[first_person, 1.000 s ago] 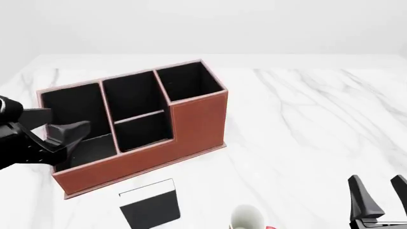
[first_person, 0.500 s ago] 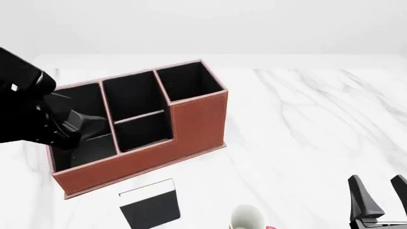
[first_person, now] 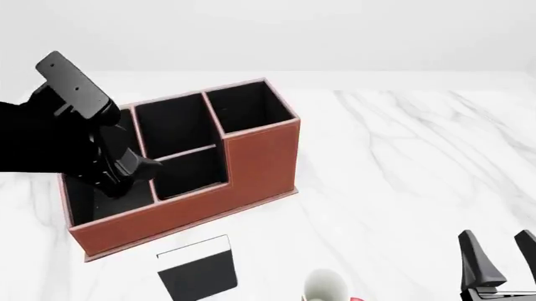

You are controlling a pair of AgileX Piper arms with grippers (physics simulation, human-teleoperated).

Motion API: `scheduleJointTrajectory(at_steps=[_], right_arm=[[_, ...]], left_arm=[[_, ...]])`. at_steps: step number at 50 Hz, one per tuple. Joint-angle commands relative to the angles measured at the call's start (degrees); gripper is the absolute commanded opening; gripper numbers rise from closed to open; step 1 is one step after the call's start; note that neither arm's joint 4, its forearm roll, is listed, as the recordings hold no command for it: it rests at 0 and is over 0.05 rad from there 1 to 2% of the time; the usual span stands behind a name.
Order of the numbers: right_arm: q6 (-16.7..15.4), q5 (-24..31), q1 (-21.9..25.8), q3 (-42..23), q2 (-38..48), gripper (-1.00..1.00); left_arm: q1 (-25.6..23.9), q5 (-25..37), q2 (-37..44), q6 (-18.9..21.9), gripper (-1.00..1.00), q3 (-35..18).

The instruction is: Pick up the book and place it in the front compartment of the caddy.

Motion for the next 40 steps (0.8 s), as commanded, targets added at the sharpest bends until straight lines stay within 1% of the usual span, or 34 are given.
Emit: scheduleJointTrajectory(at_steps=[1, 4, 6, 7, 8, 10, 13, 14, 15, 16, 19, 20, 24, 32, 33, 34, 35, 39, 40], right_arm=[[0.02, -0.01, 0.01, -0.01, 0.03, 1.00], [0.02, -0.01, 0.00, -0.01, 0.03, 1.00], [0.01, -0.01, 0.01, -0.01, 0.03, 1.00], [0.02, -0.01, 0.01, -0.01, 0.03, 1.00], [0.02, -0.02, 0.01, -0.01, 0.03, 1.00], [0.02, -0.01, 0.00, -0.01, 0.03, 1.00], [0.02, -0.02, 0.01, -0.01, 0.03, 1.00], [0.01, -0.01, -0.01, -0.01, 0.03, 1.00], [0.04, -0.01, 0.00, -0.01, 0.03, 1.00], [0.02, -0.02, 0.01, -0.01, 0.03, 1.00], [0.02, -0.01, 0.01, -0.01, 0.03, 1.00], [0.02, -0.01, 0.00, -0.01, 0.03, 1.00], [0.02, -0.01, 0.00, -0.01, 0.03, 1.00], [0.01, 0.00, 0.00, -0.01, 0.03, 1.00], [0.02, 0.00, 0.00, -0.01, 0.03, 1.00], [0.02, 0.00, 0.00, -0.01, 0.03, 1.00], [0.02, -0.01, 0.00, -0.01, 0.03, 1.00], [0.03, -0.02, 0.00, -0.01, 0.03, 1.00], [0.02, -0.01, 0.00, -0.01, 0.03, 1.00]], left_arm=[[-0.80, 0.91, 3.00, 2.95, 1.00, -0.98], [-1.29, 1.26, 3.69, 3.29, 1.00, -1.54], [-0.52, 1.08, 4.31, 4.28, 1.00, -1.72], [-1.01, 1.12, 4.37, 4.10, 1.00, -1.88], [-0.19, 0.93, 4.79, 4.99, 1.00, -1.88], [-1.24, 0.98, 5.10, 4.11, 1.00, -2.19], [-0.98, 0.32, 6.06, 5.04, 1.00, -0.97], [-2.95, 0.42, 5.79, 3.94, 1.00, -1.07], [-2.25, 0.25, 5.97, 4.35, 1.00, -1.00], [-3.48, 0.34, 5.76, 3.80, 1.00, -0.97], [-3.98, 0.07, 5.86, 4.12, 1.00, -0.20], [-4.50, 0.04, 5.71, 3.63, 1.00, -0.43], [-4.81, -0.23, 5.90, 3.37, 1.00, 0.10], [-5.22, -0.77, 6.23, 4.29, 1.00, 1.33], [-6.74, -0.58, 6.08, 3.50, 1.00, 1.57], [-6.74, -0.58, 6.07, 3.49, 1.00, 1.57], [-5.69, -0.88, 6.26, 4.14, 1.00, 1.78], [-5.67, -1.29, 6.40, 4.39, 1.00, 2.72], [-5.30, -1.41, 6.36, 5.23, 1.00, 3.19]])
